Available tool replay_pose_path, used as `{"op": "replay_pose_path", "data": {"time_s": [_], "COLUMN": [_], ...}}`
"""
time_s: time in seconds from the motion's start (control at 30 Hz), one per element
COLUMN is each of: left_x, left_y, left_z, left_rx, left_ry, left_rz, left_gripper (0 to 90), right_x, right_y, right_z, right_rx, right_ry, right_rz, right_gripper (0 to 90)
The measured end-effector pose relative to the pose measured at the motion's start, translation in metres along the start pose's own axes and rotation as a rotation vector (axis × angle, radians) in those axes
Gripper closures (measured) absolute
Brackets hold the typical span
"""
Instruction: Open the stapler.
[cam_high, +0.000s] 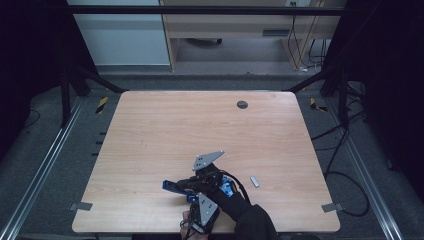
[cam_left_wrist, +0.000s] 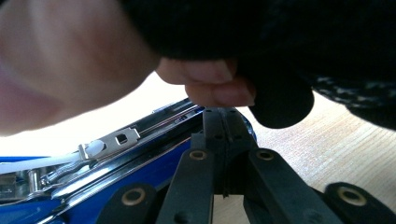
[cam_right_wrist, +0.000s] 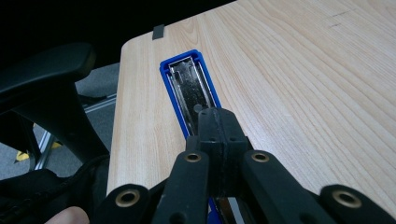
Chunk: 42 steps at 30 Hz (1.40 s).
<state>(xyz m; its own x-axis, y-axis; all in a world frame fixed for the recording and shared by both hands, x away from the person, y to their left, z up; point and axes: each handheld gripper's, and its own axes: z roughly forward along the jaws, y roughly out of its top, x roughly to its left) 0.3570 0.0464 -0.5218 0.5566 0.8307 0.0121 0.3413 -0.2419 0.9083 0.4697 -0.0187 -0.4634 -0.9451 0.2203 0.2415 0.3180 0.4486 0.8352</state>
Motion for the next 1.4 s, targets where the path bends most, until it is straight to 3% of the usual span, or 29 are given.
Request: {"op": "replay_pose_path", "data": {"time_s": [0.43,0.83,1.13,1.4], "left_x": [0.001,0.001,0.001,0.001], "left_y": [0.000,-0.001,-0.001,-0.001], "left_z": [0.000,-0.001,-0.001,-0.001], "left_rx": [0.000,-0.001,0.000,0.000], "left_ry": [0.001,0.004,0.004,0.001], "left_rz": [-0.006,-0.009,-0.008,-0.012], "left_gripper": [89.7,89.7,89.7,89.7], "right_x": [0.001,-0.001,-0.001,-0.001], "right_y": [0.006,0.004,0.002,0.003], "right_z": [0.011,0.015,0.023,0.023], "right_rx": [0.068,0.112,0.201,0.207], "right_ry": [-0.012,-0.016,-0.045,-0.045], "right_rz": [-0.020,-0.002,-0.015,-0.010], "right_gripper": [90.0,90.0,90.0,90.0]}}
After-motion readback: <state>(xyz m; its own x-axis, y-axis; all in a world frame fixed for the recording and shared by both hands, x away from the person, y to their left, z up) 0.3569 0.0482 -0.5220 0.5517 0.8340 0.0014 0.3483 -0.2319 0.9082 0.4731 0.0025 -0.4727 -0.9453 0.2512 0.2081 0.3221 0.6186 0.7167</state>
